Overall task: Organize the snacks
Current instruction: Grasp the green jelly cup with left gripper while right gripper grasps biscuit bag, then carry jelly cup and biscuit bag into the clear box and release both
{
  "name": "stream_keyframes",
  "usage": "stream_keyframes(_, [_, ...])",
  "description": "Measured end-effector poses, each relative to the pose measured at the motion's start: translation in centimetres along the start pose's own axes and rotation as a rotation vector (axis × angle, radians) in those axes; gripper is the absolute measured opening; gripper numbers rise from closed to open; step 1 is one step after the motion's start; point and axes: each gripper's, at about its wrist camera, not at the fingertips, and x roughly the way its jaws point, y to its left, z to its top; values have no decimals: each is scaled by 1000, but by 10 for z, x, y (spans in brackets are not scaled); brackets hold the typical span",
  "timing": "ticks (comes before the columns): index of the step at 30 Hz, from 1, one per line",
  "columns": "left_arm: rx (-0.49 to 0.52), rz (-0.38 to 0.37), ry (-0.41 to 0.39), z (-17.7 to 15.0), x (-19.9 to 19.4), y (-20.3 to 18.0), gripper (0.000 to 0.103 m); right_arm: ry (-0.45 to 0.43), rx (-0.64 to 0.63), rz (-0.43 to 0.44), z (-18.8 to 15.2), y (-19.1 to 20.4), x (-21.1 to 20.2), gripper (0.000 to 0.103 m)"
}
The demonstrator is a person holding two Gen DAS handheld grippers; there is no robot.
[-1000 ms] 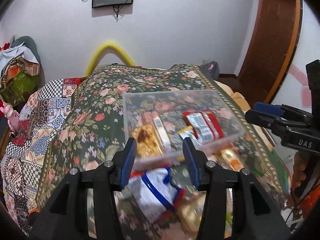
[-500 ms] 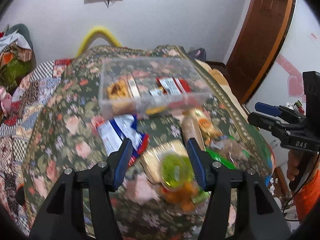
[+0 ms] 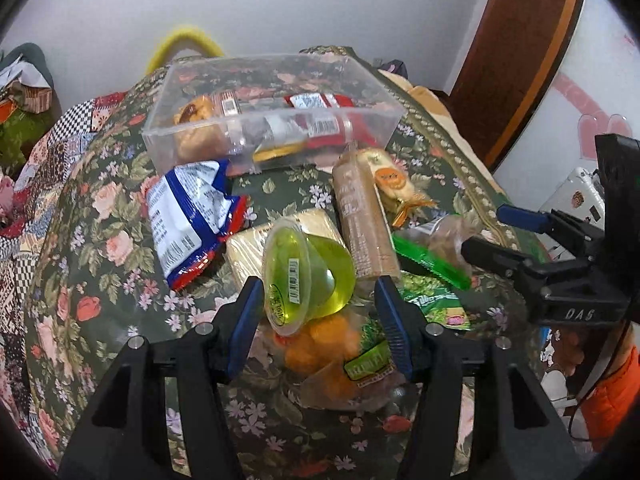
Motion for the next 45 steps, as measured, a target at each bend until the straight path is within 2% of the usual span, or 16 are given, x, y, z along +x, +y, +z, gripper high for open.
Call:
stream_keyframes(3, [-16, 21, 7, -1, 11, 3, 57, 29, 21, 15, -6, -2, 12, 90])
stream_keyframes(8, [-11, 43, -32, 0, 16, 3, 56, 65, 57, 25, -8, -10, 26, 90])
stream_keyframes(9, [-5, 51, -43, -1, 17, 2, 52, 64, 67, 31, -9, -11, 27, 90])
stream_keyframes(16, [19, 71, -95, -4, 14, -1, 47, 46, 44, 9, -8, -6, 33, 92])
stream_keyframes(19, [32, 79, -109, -4, 10, -3, 45, 38, 28, 3, -8, -3, 32, 86])
stream_keyframes(24, [28, 69, -118, -2, 5, -2, 42, 29, 9, 16, -7, -3, 29, 68])
stream_keyframes(29, [26, 68, -139, 0, -5, -2, 42, 19, 13, 18, -7, -4, 25, 61])
stream_keyframes(32, [30, 68, -162, 4, -14, -3, 42, 17, 14, 25, -8, -4, 20, 60])
stream_keyframes(38, [26, 64, -215, 17, -32, -1, 42, -30, 13, 17, 1, -2, -1, 60])
stream_keyframes(45, [14, 53, -262, 44, -42, 4, 42, -142, 2, 18, 34, 4, -30, 60])
